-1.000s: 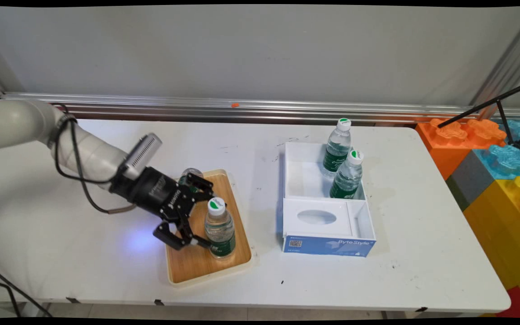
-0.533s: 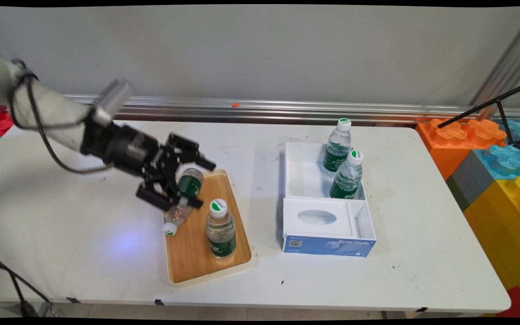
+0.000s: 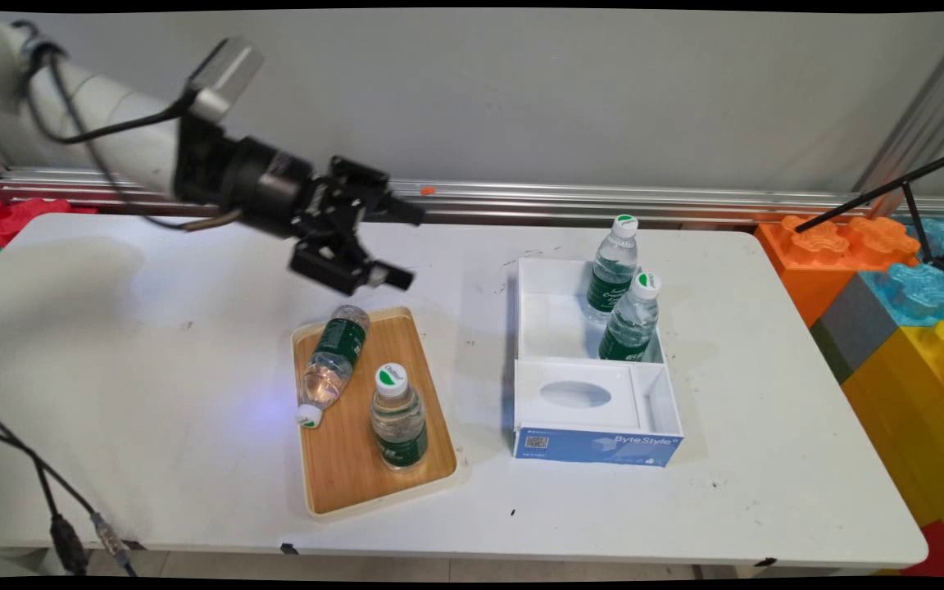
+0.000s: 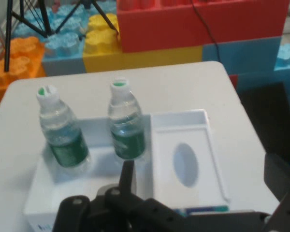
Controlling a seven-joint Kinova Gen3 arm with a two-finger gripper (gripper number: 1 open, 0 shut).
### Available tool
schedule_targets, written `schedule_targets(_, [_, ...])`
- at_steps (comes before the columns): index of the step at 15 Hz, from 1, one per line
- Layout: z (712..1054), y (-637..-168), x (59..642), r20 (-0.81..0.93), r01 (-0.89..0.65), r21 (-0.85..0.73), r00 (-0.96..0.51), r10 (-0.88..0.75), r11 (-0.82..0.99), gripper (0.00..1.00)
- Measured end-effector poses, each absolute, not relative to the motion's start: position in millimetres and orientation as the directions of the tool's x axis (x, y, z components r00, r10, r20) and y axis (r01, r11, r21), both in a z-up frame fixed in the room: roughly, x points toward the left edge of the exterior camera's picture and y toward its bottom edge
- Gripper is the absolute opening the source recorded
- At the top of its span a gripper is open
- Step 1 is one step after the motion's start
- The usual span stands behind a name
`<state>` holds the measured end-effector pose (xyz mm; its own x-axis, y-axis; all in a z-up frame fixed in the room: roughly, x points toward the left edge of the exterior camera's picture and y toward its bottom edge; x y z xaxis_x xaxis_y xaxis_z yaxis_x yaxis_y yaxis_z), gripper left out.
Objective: Pick up the green bottle from the white box
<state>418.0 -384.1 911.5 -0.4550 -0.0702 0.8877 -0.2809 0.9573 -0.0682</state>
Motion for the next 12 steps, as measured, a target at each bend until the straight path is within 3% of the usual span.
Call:
schedule_targets(6, [912.4,-434.2,363.7,0.877,-0.219,-0.135,-0.480,0.013,0.966,1.00])
schedule_targets(12, [873.6,-489.0,303.4,0.860,-0.137,-0.167,-0.504,0.077,0.976,1.00])
